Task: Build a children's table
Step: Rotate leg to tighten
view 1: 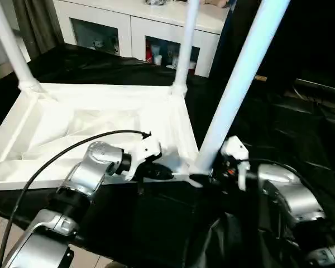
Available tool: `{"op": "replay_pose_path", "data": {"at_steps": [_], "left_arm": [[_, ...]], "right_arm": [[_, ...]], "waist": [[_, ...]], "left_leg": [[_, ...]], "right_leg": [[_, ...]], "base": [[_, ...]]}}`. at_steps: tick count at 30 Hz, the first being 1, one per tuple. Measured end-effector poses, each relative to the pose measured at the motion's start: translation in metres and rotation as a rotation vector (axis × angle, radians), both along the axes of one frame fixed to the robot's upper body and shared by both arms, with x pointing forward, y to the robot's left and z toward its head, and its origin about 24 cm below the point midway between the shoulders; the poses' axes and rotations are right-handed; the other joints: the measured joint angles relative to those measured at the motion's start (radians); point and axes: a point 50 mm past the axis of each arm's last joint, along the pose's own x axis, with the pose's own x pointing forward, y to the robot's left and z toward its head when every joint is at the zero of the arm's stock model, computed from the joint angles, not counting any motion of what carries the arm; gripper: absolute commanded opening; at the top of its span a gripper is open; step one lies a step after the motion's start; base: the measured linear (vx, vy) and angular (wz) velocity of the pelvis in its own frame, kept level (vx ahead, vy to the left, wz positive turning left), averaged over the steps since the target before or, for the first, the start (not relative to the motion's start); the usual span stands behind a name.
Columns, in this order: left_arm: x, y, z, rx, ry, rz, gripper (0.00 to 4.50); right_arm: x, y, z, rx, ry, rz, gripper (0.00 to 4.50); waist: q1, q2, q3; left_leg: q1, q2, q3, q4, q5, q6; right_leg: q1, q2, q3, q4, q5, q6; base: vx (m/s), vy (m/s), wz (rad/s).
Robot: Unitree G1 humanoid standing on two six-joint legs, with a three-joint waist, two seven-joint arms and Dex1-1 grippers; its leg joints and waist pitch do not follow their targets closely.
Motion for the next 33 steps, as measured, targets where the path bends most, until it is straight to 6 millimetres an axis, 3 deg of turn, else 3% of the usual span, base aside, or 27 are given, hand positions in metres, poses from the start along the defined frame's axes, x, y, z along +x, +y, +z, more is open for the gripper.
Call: {"op": "replay_pose_path", "data": {"at_steps": [4, 12, 18, 20, 28, 33], "left_arm": [[-0.003, 0.002, 0.000, 0.000, 0.008, -0.016, 0.00], [-0.008, 0.006, 0.001, -0.004, 0.023, -0.030, 0.00], [-0.008, 0.006, 0.000, -0.006, 0.023, -0.011, 0.00], [-0.004, 0.003, -0.001, -0.003, 0.007, 0.017, 0.00], [0.026, -0.048, -0.007, 0.007, -0.076, 0.286, 0.00], [0.030, -0.060, -0.008, 0.010, -0.094, 0.314, 0.00]], "right_arm": [[-0.002, 0.000, -0.001, -0.006, 0.013, 0.032, 3.58], [-0.003, 0.003, -0.002, 0.032, 0.051, 0.044, 2.85], [-0.004, 0.004, -0.005, 0.060, 0.065, 0.009, 2.70], [-0.002, 0.005, -0.007, 0.072, 0.061, -0.049, 2.69], [0.026, 0.013, -0.020, 0.102, 0.005, -0.648, 2.67], [0.030, 0.016, -0.020, 0.085, -0.029, -0.764, 2.67]], "waist": [[-0.001, 0.000, 0.000], [-0.003, 0.000, 0.000], [-0.004, 0.000, 0.000], [-0.004, 0.000, 0.000], [-0.008, -0.002, -0.001], [-0.004, -0.002, -0.001]], "left_leg": [[0.000, 0.000, 0.000, 0.000, 0.000, 0.000], [0.000, 0.000, 0.000, 0.000, 0.000, 0.000], [0.000, 0.000, 0.000, 0.000, 0.000, 0.000], [0.001, 0.000, 0.000, 0.000, 0.000, 0.000], [0.001, -0.001, 0.000, 0.003, 0.000, 0.000], [0.000, -0.002, -0.001, 0.003, 0.000, 0.000]], "right_leg": [[0.000, 0.000, 0.000, 0.001, 0.000, 0.000], [0.000, 0.000, 0.000, 0.001, 0.000, 0.000], [0.000, 0.000, 0.000, 0.001, 0.000, 0.000], [0.000, 0.000, 0.000, 0.001, 0.000, 0.000], [0.003, -0.001, 0.002, 0.000, -0.001, 0.003], [0.003, -0.001, 0.002, 0.000, -0.001, 0.004]], "base": [[0.000, 0.000, 0.00], [0.000, 0.000, 0.00], [0.000, 0.000, 0.00], [0.000, 0.000, 0.00], [0.000, 0.000, 0.00], [0.000, 0.000, 0.00]]}}
